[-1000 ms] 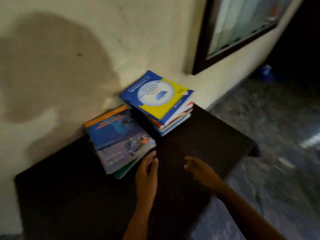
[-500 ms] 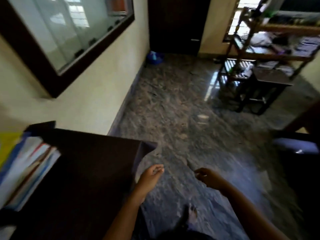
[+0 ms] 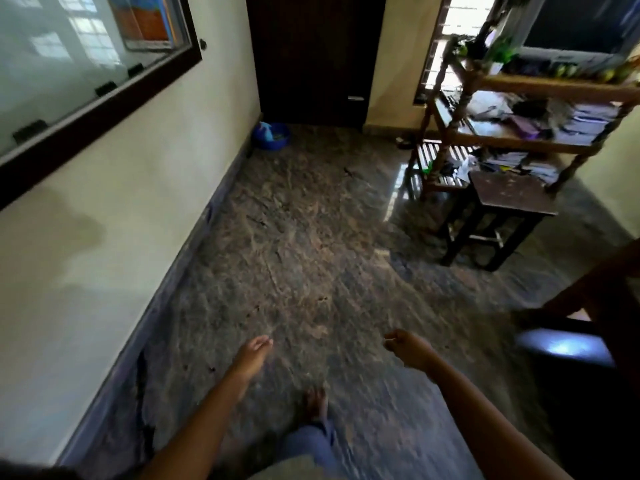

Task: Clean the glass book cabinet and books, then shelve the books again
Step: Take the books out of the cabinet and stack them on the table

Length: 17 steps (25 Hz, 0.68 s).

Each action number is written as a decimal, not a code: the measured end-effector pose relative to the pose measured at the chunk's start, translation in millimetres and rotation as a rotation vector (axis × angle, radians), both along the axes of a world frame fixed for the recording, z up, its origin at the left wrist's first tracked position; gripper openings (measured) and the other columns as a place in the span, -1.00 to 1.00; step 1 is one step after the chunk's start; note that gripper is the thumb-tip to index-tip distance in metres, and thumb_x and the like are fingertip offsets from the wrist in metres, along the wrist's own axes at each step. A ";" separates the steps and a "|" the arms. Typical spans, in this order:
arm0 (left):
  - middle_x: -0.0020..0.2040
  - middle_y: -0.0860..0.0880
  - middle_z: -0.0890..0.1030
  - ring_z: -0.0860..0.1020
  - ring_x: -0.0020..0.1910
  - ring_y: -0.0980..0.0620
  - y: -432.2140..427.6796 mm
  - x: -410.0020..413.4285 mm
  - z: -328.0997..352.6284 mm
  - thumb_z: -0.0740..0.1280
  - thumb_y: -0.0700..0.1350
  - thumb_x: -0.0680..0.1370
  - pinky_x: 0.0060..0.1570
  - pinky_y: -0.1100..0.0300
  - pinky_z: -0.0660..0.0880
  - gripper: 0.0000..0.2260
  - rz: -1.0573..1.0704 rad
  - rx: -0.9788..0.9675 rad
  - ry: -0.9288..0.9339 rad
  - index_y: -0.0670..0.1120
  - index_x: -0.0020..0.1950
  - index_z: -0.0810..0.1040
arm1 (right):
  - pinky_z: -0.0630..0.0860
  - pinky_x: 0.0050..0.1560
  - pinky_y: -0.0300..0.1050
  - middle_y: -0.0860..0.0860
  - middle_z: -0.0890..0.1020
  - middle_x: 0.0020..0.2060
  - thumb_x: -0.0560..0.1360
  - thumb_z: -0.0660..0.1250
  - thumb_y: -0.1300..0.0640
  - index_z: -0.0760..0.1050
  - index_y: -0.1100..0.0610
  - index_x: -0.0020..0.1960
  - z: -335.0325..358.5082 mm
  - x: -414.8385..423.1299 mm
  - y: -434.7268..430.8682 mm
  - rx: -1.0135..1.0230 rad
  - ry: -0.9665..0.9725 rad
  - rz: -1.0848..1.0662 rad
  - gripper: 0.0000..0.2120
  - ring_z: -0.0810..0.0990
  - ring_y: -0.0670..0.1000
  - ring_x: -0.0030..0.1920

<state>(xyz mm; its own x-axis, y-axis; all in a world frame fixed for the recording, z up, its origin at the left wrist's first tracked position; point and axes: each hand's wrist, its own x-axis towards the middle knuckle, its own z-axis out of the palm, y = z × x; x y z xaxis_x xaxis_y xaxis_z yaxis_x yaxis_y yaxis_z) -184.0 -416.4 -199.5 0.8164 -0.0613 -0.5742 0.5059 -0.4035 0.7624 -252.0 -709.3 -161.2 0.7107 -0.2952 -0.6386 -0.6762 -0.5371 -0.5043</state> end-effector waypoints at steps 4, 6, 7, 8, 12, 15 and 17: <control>0.32 -0.29 0.43 0.41 0.31 -0.15 -22.3 116.2 -18.4 0.19 -0.30 0.59 0.18 0.20 0.34 -0.70 0.115 0.033 -0.009 -0.39 0.31 0.39 | 0.37 -0.19 -0.29 0.11 0.54 0.15 0.59 0.19 0.11 0.43 0.15 0.30 7.7 145.4 -33.7 -0.054 -0.063 0.136 -0.69 0.53 0.02 -0.02; 0.20 -0.30 0.46 0.42 0.26 -0.15 -36.4 172.7 -5.1 0.18 -0.34 0.59 -0.01 0.26 0.38 -0.75 0.169 0.034 -0.035 -0.43 0.22 0.44 | 0.37 -0.22 -0.31 0.12 0.54 0.11 0.60 0.17 0.14 0.41 0.19 0.31 21.3 211.6 -42.9 -0.020 -0.105 0.165 -0.69 0.55 -0.02 -0.07; 0.15 -0.27 0.46 0.40 0.29 -0.18 -43.5 204.7 2.1 0.17 -0.34 0.59 -0.03 0.26 0.36 -0.79 0.191 0.019 -0.036 -0.42 0.16 0.48 | 0.35 -0.26 -0.33 0.14 0.54 0.11 0.60 0.17 0.17 0.40 0.21 0.32 27.4 246.8 -47.8 0.001 -0.139 0.185 -0.69 0.55 -0.06 -0.10; 0.16 -0.25 0.46 0.38 0.33 -0.21 -49.7 239.8 10.0 0.17 -0.32 0.60 0.06 0.22 0.34 -0.80 0.222 -0.002 -0.044 -0.38 0.13 0.50 | 0.35 -0.28 -0.34 0.14 0.53 0.11 0.59 0.18 0.18 0.38 0.23 0.32 33.1 284.0 -52.8 0.035 -0.169 0.183 -0.68 0.57 -0.11 -0.12; 0.40 -0.20 0.34 0.33 0.38 -0.17 -65.9 360.4 62.9 0.17 -0.27 0.60 0.28 0.13 0.28 -0.65 0.317 0.002 -0.266 -0.32 0.38 0.33 | 0.37 -0.23 -0.26 0.00 0.53 -0.06 0.58 0.21 0.13 0.39 0.18 0.31 55.1 438.5 -57.3 0.095 -0.289 0.295 -0.68 0.50 -0.08 -0.14; 0.32 -0.11 0.39 0.35 0.36 -0.12 -64.7 419.2 113.0 0.18 -0.25 0.61 0.12 0.30 0.29 -0.64 0.350 0.007 -0.421 -0.29 0.40 0.31 | 0.30 -0.30 -0.33 -0.09 0.44 -0.26 0.58 0.19 0.20 0.42 0.30 0.26 77.7 518.0 -45.1 0.173 -0.378 0.405 -0.70 0.42 -0.20 -0.33; 0.37 -0.10 0.40 0.37 0.36 -0.10 -59.7 478.2 140.5 0.20 -0.13 0.61 0.16 0.27 0.28 -0.63 0.387 0.098 -0.588 -0.17 0.41 0.33 | 0.36 -0.19 -0.24 0.01 0.49 -0.22 0.58 0.18 0.21 0.47 0.34 0.17 98.5 594.4 -31.5 0.201 -0.513 0.471 -0.75 0.44 -0.17 -0.30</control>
